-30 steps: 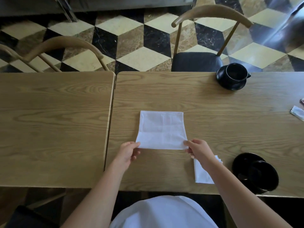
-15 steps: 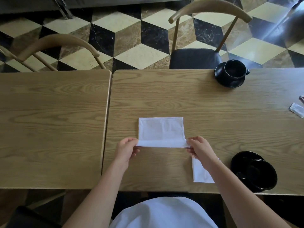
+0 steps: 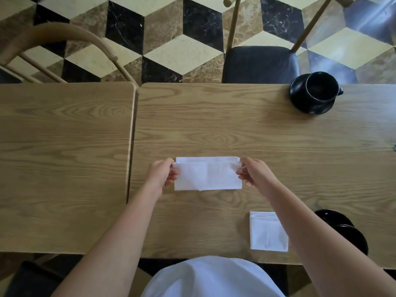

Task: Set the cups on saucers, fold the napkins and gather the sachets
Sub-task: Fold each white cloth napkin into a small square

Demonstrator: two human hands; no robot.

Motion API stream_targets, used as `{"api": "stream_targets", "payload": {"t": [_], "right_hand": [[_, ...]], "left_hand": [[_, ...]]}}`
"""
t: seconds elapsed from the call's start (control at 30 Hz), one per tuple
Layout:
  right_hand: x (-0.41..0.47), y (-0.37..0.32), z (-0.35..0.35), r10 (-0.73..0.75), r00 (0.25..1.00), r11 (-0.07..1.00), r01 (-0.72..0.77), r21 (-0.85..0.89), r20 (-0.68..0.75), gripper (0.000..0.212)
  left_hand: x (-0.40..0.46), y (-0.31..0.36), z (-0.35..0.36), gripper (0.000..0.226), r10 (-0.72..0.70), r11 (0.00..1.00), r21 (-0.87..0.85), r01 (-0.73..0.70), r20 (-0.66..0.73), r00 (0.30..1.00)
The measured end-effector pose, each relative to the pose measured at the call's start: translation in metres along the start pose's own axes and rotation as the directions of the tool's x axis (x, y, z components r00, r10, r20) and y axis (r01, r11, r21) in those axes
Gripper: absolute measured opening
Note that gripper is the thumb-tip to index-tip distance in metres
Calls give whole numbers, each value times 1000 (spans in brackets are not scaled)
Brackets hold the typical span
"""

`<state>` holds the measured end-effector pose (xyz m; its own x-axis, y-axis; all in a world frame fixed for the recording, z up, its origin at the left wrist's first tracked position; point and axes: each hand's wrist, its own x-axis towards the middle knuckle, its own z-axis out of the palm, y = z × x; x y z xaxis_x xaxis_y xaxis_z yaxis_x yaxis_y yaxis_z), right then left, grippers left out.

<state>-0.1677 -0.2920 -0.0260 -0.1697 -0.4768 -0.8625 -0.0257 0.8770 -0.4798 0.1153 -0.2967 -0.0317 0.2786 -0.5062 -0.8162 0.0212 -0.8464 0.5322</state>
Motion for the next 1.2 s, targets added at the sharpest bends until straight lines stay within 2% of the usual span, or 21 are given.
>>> {"api": "stream_targets", "payload": {"t": [0.13,0.33,0.43,0.5,0.53,0.57,0.6,0.63,0.67,0.7,0.73,0.8,0.83,0.9,1.03,1.2], "right_hand": [[19,-8,0,53,999,995,-52,-89,7,23],[36,-15,1,103,995,992,-102,-69,9,19],[31,-13,2,-12,995,994,1,-105,-98,23],[20,-8,7,-176,966,968,135,-210,-189,22],[13,-4,12,-243,952,951,197,-237,-184,18],[5,0,20,-280,951,938,241,-248,-131,13],[-3,5,30,-291,956,923,268,-277,-42,11],[-10,10,41,-282,957,901,287,-325,64,11],[-15,18,51,-262,952,876,304,-375,161,11],[-20,25,60,-253,939,851,330,-409,232,10],[-25,30,69,-257,926,824,360,-438,277,8],[-28,37,83,-288,906,760,414,-502,310,6],[-27,38,87,-308,897,725,437,-533,316,5],[-23,38,92,-326,887,670,461,-581,327,10],[-12,35,89,-317,878,597,479,-643,360,4],[-10,42,72,-316,883,554,469,-688,347,9]], "left_hand": [[17,5,8,13,-35,999,18,35,3,999],[31,7,20,10,-57,998,7,57,-39,998],[25,3,22,8,55,996,82,-46,-119,991],[13,0,26,5,231,957,217,-194,-161,960],[7,-5,29,5,341,908,302,-289,-138,930],[-1,-10,32,8,450,830,395,-394,-55,891],[-9,-18,35,9,531,718,481,-504,90,842],[-16,-27,37,6,552,590,548,-593,263,792],[-21,-36,39,4,515,475,581,-661,425,744],[-24,-44,40,13,448,384,602,-700,542,711],[-23,-52,41,20,389,307,620,-722,611,690],[-20,-57,42,29,318,198,659,-726,657,683],[-17,-56,44,31,302,177,669,-722,661,687],[-12,-55,46,32,291,173,683,-709,652,700],[-6,-56,49,24,313,190,695,-693,627,714],[2,-47,37,29,299,296,707,-642,570,765]]}}
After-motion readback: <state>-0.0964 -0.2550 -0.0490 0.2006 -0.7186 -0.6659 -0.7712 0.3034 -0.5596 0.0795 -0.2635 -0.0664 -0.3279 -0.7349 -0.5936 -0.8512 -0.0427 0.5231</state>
